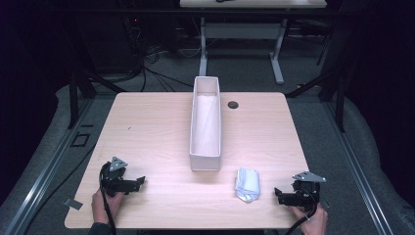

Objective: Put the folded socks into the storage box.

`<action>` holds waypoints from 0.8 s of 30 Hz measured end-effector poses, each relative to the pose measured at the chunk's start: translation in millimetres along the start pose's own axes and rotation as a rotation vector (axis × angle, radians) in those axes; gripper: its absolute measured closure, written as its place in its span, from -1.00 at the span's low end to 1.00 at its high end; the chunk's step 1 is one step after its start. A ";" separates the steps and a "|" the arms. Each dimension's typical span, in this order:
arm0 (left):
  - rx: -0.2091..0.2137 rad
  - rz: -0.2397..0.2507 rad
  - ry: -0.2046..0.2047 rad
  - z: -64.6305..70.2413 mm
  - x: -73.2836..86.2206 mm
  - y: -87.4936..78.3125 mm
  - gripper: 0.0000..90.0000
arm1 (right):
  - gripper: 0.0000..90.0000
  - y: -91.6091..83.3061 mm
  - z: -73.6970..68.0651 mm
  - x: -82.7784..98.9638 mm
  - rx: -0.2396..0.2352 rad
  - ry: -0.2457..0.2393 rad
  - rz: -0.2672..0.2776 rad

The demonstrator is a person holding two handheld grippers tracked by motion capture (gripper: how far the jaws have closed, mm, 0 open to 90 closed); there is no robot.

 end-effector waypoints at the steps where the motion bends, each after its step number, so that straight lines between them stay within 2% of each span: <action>1: 0.000 0.000 0.000 0.0 0.0 0.0 -0.98 | -1.00 0.0 0.0 0.0 0.000 0.000 0.000; 16: 0.006 0.001 -0.002 0.0 -0.4 0.4 -0.98 | -1.00 -3.5 0.0 -3.6 -0.006 0.016 -0.046; 20: 0.005 0.002 -0.002 -0.1 -0.4 0.4 -0.98 | -1.00 -17.9 0.5 -12.2 -0.053 0.043 -0.053; 24: 0.005 0.001 -0.002 0.0 -0.3 0.4 -0.98 | -1.00 -25.7 1.0 -17.8 -0.055 0.044 -0.085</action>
Point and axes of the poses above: each handheld gripper's, and its own axes: y roughly forward along the jaws, x roughly out of its underside, z roughly to its right, the point moved 7 cm from there along y, roughly forward along the jaws, and after that the axes turned 6 degrees about x, right-handed, at the moved point
